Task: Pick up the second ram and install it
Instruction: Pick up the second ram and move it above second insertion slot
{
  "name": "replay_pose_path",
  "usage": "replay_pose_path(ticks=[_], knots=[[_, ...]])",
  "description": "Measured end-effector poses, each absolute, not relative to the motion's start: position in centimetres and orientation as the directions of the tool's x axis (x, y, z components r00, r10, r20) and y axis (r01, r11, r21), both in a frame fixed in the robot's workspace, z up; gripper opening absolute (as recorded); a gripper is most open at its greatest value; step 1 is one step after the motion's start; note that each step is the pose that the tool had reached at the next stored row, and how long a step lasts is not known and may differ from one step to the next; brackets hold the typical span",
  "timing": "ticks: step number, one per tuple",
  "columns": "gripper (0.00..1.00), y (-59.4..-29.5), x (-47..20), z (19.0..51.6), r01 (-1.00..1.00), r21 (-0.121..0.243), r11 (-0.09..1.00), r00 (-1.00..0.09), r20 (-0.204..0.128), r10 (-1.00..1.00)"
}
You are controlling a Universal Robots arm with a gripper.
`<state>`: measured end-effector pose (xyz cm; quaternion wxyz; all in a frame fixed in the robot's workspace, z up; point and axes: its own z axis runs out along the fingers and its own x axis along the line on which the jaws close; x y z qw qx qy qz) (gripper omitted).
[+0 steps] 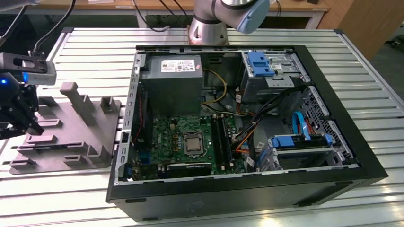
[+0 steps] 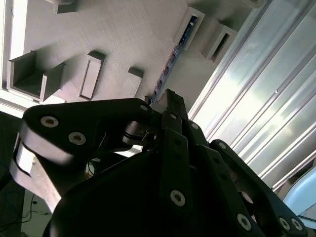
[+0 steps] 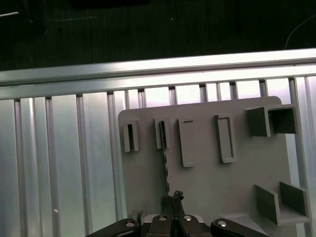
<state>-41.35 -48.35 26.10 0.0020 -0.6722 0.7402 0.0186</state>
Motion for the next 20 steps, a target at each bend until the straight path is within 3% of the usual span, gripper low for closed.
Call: replay_pose_path(ticks=[20], knots=[[0.1, -48.4, -41.4, 23.7, -0.999, 0.025, 0.024, -0.025, -0.028, -0.999]])
